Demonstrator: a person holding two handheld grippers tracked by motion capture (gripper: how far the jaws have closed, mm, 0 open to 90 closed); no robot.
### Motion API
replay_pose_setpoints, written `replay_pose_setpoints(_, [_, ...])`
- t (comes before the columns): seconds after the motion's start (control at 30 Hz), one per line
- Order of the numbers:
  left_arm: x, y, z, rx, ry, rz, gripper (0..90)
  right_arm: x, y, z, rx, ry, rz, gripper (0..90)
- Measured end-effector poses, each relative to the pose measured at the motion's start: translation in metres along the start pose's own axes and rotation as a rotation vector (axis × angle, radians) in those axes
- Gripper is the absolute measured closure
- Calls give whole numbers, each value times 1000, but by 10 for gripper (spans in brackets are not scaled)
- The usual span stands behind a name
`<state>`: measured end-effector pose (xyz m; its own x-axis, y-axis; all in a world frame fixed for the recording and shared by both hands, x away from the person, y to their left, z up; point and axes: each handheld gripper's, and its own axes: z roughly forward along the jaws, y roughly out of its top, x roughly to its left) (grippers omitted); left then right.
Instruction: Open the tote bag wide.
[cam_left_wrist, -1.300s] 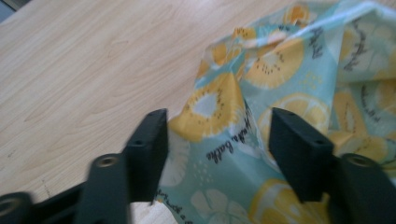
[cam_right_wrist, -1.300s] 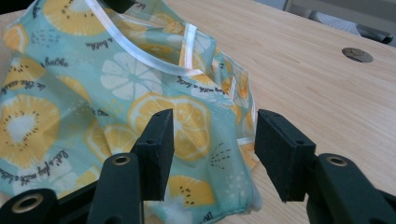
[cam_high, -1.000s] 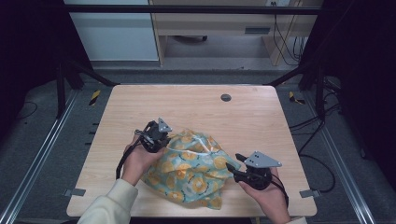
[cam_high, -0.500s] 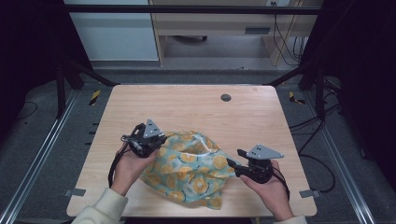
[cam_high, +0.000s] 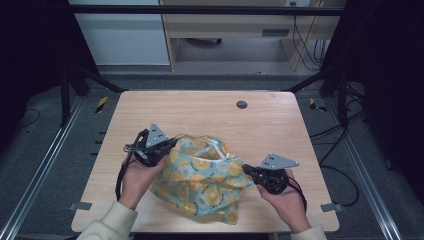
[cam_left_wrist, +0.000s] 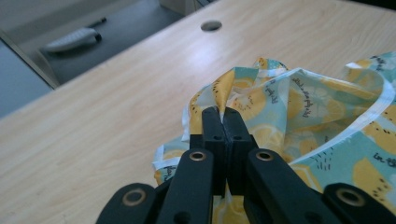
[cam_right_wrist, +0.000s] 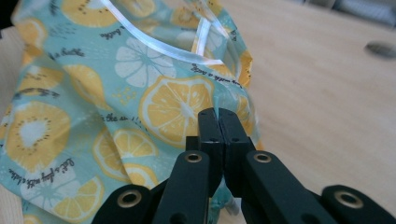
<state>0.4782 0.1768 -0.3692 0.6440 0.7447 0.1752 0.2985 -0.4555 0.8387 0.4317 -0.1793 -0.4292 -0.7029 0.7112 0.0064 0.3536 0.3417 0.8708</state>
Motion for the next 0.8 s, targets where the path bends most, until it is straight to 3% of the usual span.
replay_pose_setpoints(0.07, [0,4,-9,-36,7,-1,900,4,6,-14,-67,-14,-23,895])
replay_pose_setpoints(0.17, [-2,5,-23,-74,1,-2,900,12,10,-27,-100,-3,-53,894])
replay_pose_setpoints(0.33, [-7,-12,-48,-129,-21,-4,900,32,5,-40,-103,39,-108,887])
replay_pose_setpoints(0.47, [-10,-35,-60,-133,-66,-47,900,44,-5,-37,-77,70,-122,883])
replay_pose_setpoints(0.57, [-13,-52,-63,-126,-106,-56,900,50,-15,-31,-45,91,-126,880])
replay_pose_setpoints(0.8, [-32,-103,-52,-8,-224,-18,900,51,-35,-12,85,112,-118,882])
